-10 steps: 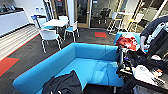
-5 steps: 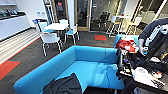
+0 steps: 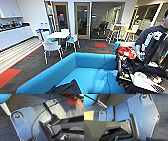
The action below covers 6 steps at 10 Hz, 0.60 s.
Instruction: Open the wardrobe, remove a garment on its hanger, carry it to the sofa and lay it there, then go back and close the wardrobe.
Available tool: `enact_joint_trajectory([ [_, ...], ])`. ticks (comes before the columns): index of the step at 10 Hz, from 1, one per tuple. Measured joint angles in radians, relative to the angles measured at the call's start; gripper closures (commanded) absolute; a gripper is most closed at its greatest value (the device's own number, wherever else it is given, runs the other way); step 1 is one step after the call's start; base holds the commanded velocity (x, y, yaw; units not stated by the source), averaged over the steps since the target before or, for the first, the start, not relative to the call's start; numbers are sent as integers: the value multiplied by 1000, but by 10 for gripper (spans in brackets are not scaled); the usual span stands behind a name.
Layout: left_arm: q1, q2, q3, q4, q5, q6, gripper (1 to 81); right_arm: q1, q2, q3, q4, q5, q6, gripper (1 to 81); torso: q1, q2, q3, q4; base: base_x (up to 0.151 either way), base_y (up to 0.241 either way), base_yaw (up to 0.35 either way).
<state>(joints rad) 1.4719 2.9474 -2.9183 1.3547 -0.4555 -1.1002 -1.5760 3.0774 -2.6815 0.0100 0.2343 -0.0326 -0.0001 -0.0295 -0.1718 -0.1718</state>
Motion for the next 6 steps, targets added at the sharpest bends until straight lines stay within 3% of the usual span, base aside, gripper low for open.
enact_joint_trajectory([
  [1, 2, 7, -3, 3, 4, 0, 10, 0, 0, 0, 0, -2, -1, 10, 0, 0, 6, 19, 0, 0, 0],
  [2, 1, 17, -7, 3, 7, 0, 10, -1, 0, -1, 0, -3, -1, 10, 0, 0, 8, 51, 0, 0, 0],
  [4, 23, 50, -7, 3, 100, -1, 10, 0, 0, -4, 0, -2, -1, 10, 0, 0, 9, 92, 0, 0, 0],
  [6, 24, 89, -7, 4, 209, 0, 10, -1, 0, -4, 0, 0, 0, 10, 0, 0, 9, 92, 0, 0, 0],
])
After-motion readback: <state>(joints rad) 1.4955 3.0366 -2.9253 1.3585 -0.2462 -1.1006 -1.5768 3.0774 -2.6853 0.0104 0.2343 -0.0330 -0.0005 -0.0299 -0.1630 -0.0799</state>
